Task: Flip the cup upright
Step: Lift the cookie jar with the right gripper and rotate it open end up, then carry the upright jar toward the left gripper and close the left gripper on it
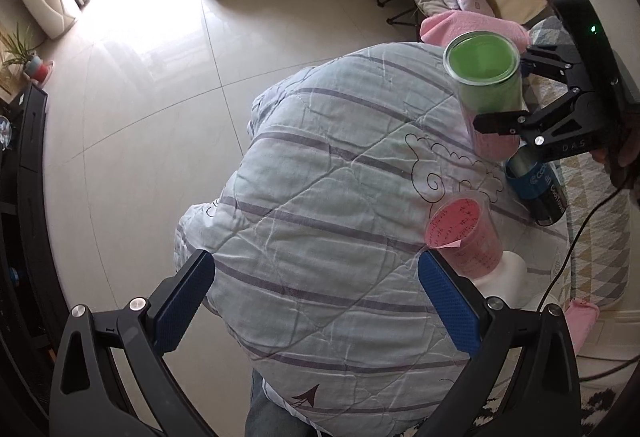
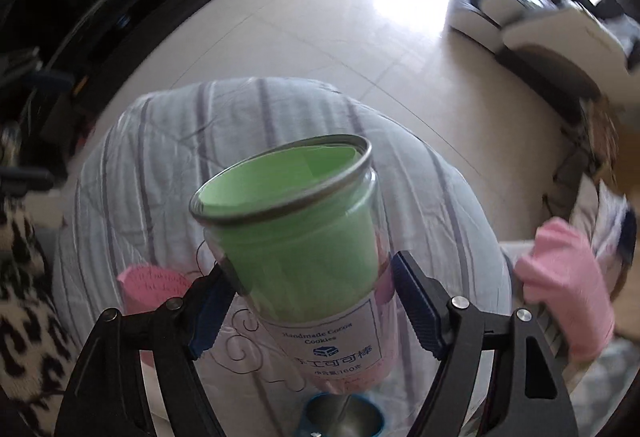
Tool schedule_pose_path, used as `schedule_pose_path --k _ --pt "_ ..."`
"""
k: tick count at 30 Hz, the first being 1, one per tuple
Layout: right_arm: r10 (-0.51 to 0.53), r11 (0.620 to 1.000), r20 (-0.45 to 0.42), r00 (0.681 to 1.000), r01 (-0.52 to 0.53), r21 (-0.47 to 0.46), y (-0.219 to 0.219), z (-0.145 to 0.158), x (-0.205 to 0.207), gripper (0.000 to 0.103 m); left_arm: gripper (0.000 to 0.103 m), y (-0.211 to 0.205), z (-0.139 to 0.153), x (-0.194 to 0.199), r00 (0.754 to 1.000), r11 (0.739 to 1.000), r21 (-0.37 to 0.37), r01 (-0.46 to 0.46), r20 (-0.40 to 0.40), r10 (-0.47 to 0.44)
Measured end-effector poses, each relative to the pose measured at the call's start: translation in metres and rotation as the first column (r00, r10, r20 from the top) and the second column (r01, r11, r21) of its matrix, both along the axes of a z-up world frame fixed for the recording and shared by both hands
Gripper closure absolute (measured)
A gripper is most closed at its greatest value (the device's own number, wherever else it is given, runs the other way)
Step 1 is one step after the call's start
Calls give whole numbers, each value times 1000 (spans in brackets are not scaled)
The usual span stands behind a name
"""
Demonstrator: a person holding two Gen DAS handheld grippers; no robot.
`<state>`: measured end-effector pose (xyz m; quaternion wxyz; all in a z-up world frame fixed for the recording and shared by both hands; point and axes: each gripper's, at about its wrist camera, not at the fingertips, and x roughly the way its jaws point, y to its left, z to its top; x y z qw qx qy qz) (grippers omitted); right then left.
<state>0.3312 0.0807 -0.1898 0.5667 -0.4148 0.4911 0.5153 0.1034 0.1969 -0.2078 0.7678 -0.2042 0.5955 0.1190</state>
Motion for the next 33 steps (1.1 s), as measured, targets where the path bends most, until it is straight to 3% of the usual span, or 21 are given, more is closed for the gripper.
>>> schedule_pose_path --k 2,6,10,13,19,22,25,30,33 --pt "-202 977 -52 978 205 55 -22 11 6 26 0 -4 9 2 999 999 9 32 21 -32" --pt "-514 832 -177 839 538 135 -72 44 7 27 0 -14 30 5 991 994 25 107 74 -109" --pt "-674 705 -166 720 694 145 -102 47 -18 27 0 -24 40 8 979 984 34 174 102 -177" --pt "-760 588 -211 615 789 178 -126 60 -30 27 0 -32 47 4 970 977 25 211 114 -213" --pt "-861 368 -357 361 928 51 -174 60 -90 27 0 -47 57 -12 945 953 35 300 124 -302" --pt "-869 321 -413 274 946 -47 -187 46 -144 27 0 -55 56 -19 931 938 41 344 115 -347" --pt "-876 277 -450 172 944 -179 -191 13 -191 27 0 -62 50 -28 922 928 38 371 106 -373" --pt "-906 193 -419 62 941 -277 -200 -50 -232 27 0 -80 37 -41 913 916 36 400 78 -401" --pt "-925 162 -376 53 951 -263 -195 -70 -237 27 0 -92 31 -49 908 910 40 413 56 -415"
